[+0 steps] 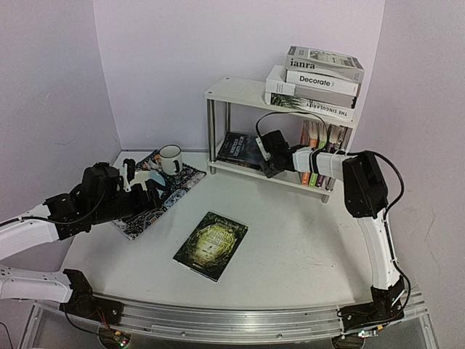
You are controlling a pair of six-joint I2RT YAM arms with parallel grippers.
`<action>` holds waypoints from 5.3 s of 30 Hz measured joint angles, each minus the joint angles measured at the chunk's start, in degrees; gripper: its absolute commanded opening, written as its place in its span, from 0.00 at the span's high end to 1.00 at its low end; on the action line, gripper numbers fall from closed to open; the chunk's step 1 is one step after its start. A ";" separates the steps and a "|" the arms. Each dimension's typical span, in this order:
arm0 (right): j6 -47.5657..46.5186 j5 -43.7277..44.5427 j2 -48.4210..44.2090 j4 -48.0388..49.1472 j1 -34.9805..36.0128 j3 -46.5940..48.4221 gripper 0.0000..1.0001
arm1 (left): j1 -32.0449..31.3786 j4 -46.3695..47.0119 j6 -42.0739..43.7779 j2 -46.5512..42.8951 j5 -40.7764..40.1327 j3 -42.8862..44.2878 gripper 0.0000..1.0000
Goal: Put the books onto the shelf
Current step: Adjust the book at the book pile on the shelf, then adjust the book at the center of the board.
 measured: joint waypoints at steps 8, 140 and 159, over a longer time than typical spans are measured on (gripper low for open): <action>-0.07 -4.57 -2.21 2.50 -0.05 -5.00 1.00 | 0.00 0.00 -0.02 0.00 0.00 0.00 0.05; 17.33 -7.79 -20.43 44.89 26.26 -56.36 0.02 | 0.08 1.59 1.04 4.17 4.36 -8.73 0.00; 43.09 -14.82 -31.04 17.11 26.26 -50.83 0.18 | 2.05 12.10 2.19 24.57 16.34 -8.82 0.02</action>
